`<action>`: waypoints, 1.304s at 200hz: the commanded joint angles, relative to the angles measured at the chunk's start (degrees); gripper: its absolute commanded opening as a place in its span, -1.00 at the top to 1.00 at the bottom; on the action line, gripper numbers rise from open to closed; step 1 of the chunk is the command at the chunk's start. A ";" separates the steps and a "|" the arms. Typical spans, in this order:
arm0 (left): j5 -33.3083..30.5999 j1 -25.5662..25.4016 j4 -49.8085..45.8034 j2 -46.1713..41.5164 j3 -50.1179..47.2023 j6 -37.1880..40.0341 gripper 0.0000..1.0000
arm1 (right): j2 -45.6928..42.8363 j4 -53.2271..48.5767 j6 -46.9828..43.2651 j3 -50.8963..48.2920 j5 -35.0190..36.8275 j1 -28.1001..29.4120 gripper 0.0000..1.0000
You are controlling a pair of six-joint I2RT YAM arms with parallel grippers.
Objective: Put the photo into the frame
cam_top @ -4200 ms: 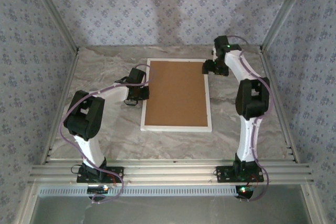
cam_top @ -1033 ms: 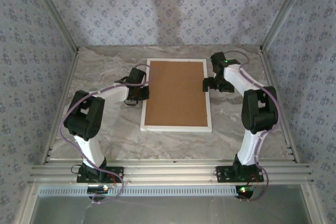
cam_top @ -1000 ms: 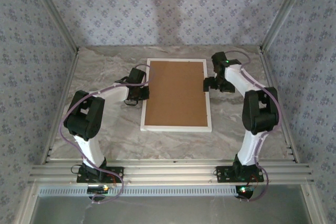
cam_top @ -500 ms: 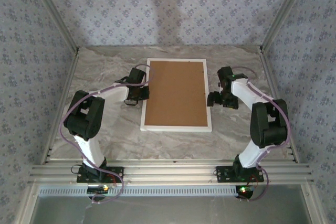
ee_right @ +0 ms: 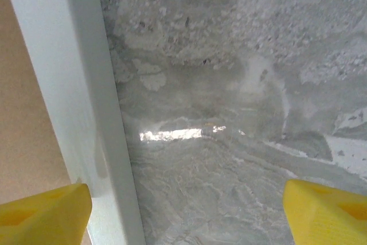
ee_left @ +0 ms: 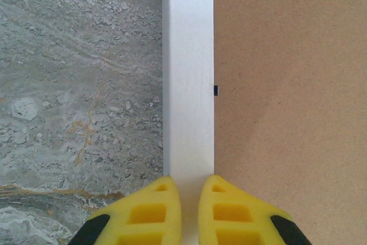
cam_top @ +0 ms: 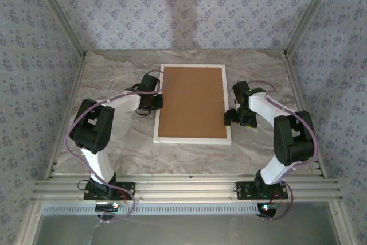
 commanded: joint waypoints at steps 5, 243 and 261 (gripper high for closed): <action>0.77 -1.44 -3.62 0.61 0.46 0.34 1.00 | -1.08 -0.70 1.44 -1.52 -0.23 0.45 -0.76; 1.21 -1.71 -3.28 0.70 0.16 0.09 1.00 | 11.55 1.89 3.06 1.62 0.68 7.34 -0.82; 1.23 -1.70 -3.27 0.69 0.11 0.12 1.00 | 11.66 1.62 2.65 2.07 0.53 7.45 -0.87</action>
